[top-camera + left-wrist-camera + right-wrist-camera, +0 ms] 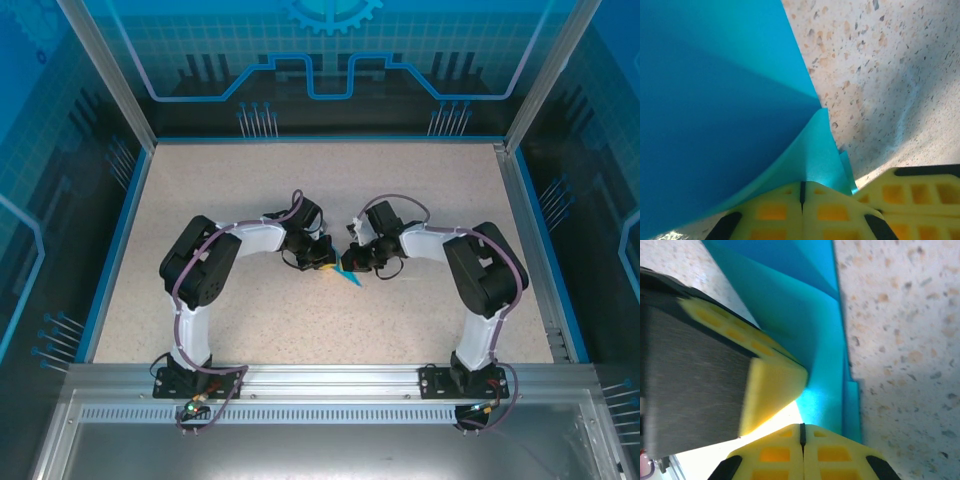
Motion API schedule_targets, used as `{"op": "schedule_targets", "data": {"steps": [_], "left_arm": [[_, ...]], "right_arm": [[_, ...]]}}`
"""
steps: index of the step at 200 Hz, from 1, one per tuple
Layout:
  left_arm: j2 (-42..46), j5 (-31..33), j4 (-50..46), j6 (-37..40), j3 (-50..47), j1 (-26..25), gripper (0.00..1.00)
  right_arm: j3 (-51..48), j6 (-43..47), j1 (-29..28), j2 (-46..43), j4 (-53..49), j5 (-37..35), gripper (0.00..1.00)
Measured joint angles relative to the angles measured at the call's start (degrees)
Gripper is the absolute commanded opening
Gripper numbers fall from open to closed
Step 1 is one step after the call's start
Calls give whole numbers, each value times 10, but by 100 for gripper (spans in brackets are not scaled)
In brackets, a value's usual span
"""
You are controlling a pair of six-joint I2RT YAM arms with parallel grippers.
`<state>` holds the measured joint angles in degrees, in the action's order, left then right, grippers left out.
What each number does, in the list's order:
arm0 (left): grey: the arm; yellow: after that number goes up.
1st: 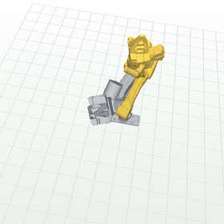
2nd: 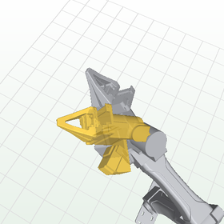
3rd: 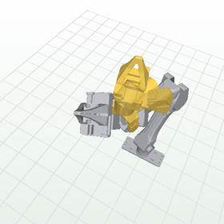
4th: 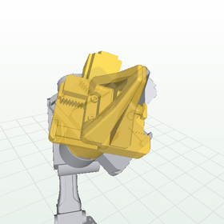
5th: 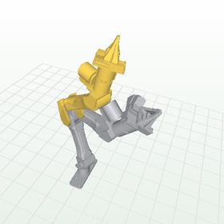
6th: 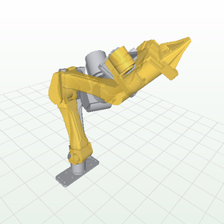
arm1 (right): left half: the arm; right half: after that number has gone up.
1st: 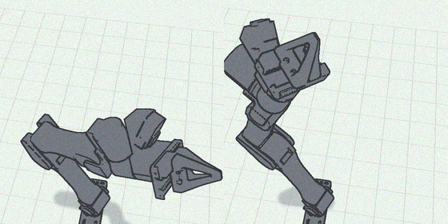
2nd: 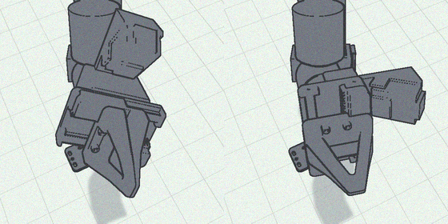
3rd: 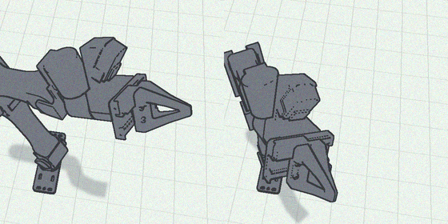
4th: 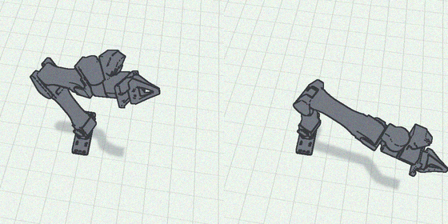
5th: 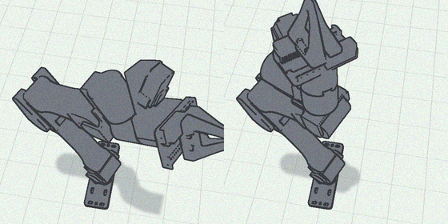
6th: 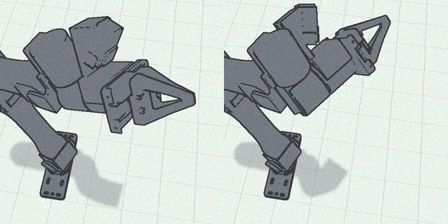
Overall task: Fold a paper plane with a square sheet of paper (pick it up from the middle)
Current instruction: Fold the wing for the fifth time at the center of the table.
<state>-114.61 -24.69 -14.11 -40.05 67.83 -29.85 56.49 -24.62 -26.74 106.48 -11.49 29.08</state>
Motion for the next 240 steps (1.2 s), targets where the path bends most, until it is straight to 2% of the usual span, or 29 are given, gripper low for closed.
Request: {"op": "schedule_targets", "data": {"steps": [50,112,171,211,240], "left_arm": [[-2,0,-5,0,4,0,2],[-2,2,-9,0,6,0,2],[-3,4,-15,0,10,-1,2],[-3,5,-17,2,12,-2,2],[-3,5,-17,2,12,-2,3]], "right_arm": [[-27,11,2,-4,9,1,5],[-127,6,11,-87,14,-3,5],[-117,0,8,-151,-32,-16,6],[-40,-4,-4,-98,-24,-16,5],[-26,-9,-7,-50,-20,-20,5]]}}
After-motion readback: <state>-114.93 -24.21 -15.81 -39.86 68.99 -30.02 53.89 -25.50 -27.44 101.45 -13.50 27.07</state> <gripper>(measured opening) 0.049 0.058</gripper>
